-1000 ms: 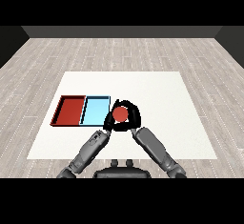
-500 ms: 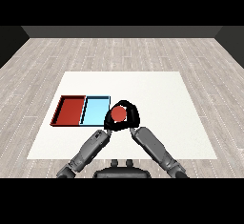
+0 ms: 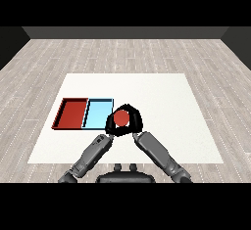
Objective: Pick the red can and put it in the red box
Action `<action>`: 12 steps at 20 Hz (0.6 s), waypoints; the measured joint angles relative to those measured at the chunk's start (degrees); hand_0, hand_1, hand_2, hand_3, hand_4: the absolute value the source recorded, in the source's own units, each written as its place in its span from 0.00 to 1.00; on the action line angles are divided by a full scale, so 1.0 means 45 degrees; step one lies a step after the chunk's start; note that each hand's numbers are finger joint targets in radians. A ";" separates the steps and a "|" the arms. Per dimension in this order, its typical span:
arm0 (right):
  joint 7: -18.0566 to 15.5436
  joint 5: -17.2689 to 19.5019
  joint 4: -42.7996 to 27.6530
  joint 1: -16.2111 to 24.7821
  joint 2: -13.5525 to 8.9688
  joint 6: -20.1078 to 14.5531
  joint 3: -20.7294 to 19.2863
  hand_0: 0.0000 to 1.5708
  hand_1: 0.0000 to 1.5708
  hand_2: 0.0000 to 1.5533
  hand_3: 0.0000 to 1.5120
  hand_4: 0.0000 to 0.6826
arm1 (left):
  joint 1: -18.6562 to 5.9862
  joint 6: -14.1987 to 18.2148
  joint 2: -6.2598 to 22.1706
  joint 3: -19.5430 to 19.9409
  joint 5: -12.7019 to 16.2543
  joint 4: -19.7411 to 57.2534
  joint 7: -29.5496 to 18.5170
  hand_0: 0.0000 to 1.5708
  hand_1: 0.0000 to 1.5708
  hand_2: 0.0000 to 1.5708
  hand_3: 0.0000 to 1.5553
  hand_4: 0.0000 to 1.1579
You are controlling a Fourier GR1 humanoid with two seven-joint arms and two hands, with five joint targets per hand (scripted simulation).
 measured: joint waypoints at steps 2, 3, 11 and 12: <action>0.0486 0.0277 -0.0020 -0.0034 -0.0042 0.0016 -0.0068 0.00 0.00 0.00 0.00 0.00 | -0.0060 0.0049 -0.0049 0.0043 0.0039 -0.0005 -0.0182 1.00 1.00 1.00 0.97 0.99; 0.0700 0.0432 -0.0033 -0.0039 -0.0045 0.0041 -0.0109 0.00 0.00 0.00 0.00 0.00 | -0.0081 0.0068 -0.0064 0.0056 0.0059 0.0003 -0.0247 1.00 1.00 1.00 0.97 0.99; 0.1697 0.1086 -0.0146 0.0002 -0.0038 0.0162 -0.0254 0.00 0.00 0.00 0.00 0.00 | -0.0088 0.0527 -0.0096 0.0008 0.0033 0.0124 -0.0593 1.00 1.00 1.00 0.96 0.98; 0.1577 0.0988 0.0017 -0.0033 -0.0035 0.0202 -0.0290 0.00 0.00 0.00 0.00 0.00 | -0.0184 0.0584 -0.0091 0.0023 0.0119 0.0240 -0.0650 1.00 1.00 1.00 0.96 0.98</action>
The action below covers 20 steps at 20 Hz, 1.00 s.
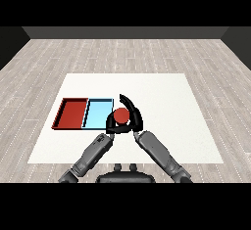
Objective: Pick the red can and put it in the red box
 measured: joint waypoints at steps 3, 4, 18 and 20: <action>0.0146 0.0178 -0.0200 0.0317 -0.0046 0.0217 -0.0291 0.00 0.00 0.00 0.00 0.00 | -0.0045 -0.0024 0.0060 0.0182 -0.0276 -0.0310 0.0386 1.00 1.00 1.00 0.96 0.98; 0.0025 0.0136 -0.0138 0.0388 -0.0028 0.0316 -0.0419 0.00 0.00 0.00 0.00 0.00 | -0.0091 -0.0009 0.0033 0.0188 -0.0327 -0.0288 0.0359 1.00 1.00 1.00 0.95 0.98; 0.0839 0.0233 -0.2964 0.2379 -0.0558 0.1854 -0.1852 0.00 0.00 0.00 0.00 0.00 | 0.0200 -0.0133 0.0232 0.1163 -0.1295 -0.1025 0.0975 1.00 1.00 1.00 0.95 0.97; 0.0891 -0.0081 -0.3567 0.2823 -0.0816 0.2239 -0.2200 0.00 0.00 0.00 0.00 0.00 | 0.0109 -0.0164 0.0449 0.1478 -0.1424 -0.1270 0.1363 1.00 1.00 1.00 0.95 0.97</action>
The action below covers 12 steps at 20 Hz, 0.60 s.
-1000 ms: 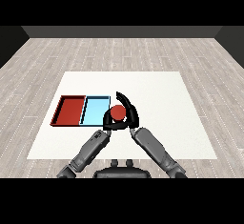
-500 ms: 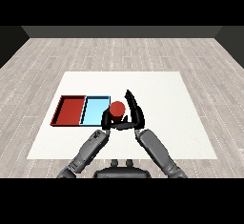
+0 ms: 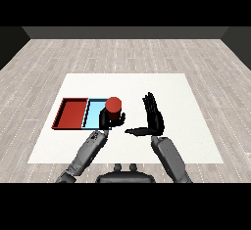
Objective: Pick the red can and put it in the red box
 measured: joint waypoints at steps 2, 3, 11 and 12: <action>-0.0200 -0.0308 -0.0592 0.0779 -0.0307 0.0410 -0.0268 0.00 0.00 0.00 0.00 0.00 | -0.0091 -0.0168 0.0122 0.0422 -0.0014 0.0059 0.0049 1.00 1.00 1.00 0.95 0.98; -0.0203 -0.0427 -0.0863 0.1042 -0.0452 0.0557 -0.0451 0.00 0.00 0.00 0.00 0.00 | -0.0074 -0.0244 0.0264 0.0609 -0.0040 -0.0075 0.0127 1.00 1.00 1.00 0.95 0.98; -0.0516 -0.1244 -0.2089 0.3175 -0.1602 0.1546 -0.1921 0.00 0.00 0.00 0.00 0.00 | 0.0002 -0.0392 0.2327 0.2168 -0.0362 -0.0864 0.1351 1.00 1.00 1.00 0.96 0.96; -0.0449 -0.1290 -0.2073 0.3289 -0.1697 0.1580 -0.2067 0.00 0.00 0.00 0.00 0.00 | -0.0111 -0.0537 0.2717 0.2455 -0.0367 -0.0686 0.1499 1.00 1.00 1.00 0.96 0.96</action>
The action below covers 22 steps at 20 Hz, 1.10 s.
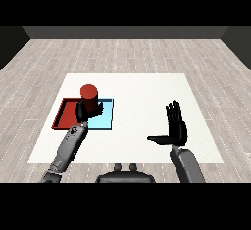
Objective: Pick the red can and put it in the red box
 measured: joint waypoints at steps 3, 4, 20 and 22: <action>-0.0167 -0.0170 0.0288 0.0314 -0.0079 0.0182 -0.0406 0.00 0.00 0.00 0.00 0.00 | -0.0043 -0.0216 0.0944 0.0470 -0.0290 0.0499 0.0413 1.00 1.00 0.98 0.95 0.98; -0.0211 -0.0243 0.0397 0.0384 -0.0047 0.0218 -0.0479 0.00 0.00 0.00 0.00 0.00 | 0.0028 -0.0377 0.1427 0.0638 -0.0387 0.0685 0.0535 1.00 1.00 0.98 0.94 0.97; -0.1256 -0.0374 0.3100 -0.0582 0.0256 0.0805 -0.1331 0.00 0.00 0.00 0.00 0.00 | -0.1974 -0.1583 0.3534 0.1183 -0.2460 1.0686 0.2283 0.00 0.00 0.00 0.00 0.62; -0.1334 -0.0311 0.3448 -0.0858 0.0245 0.0846 -0.1397 0.00 0.00 0.00 0.00 0.00 | -0.2352 -0.1597 0.3346 0.1156 -0.2679 1.1866 0.2418 0.61 0.61 0.58 0.00 0.63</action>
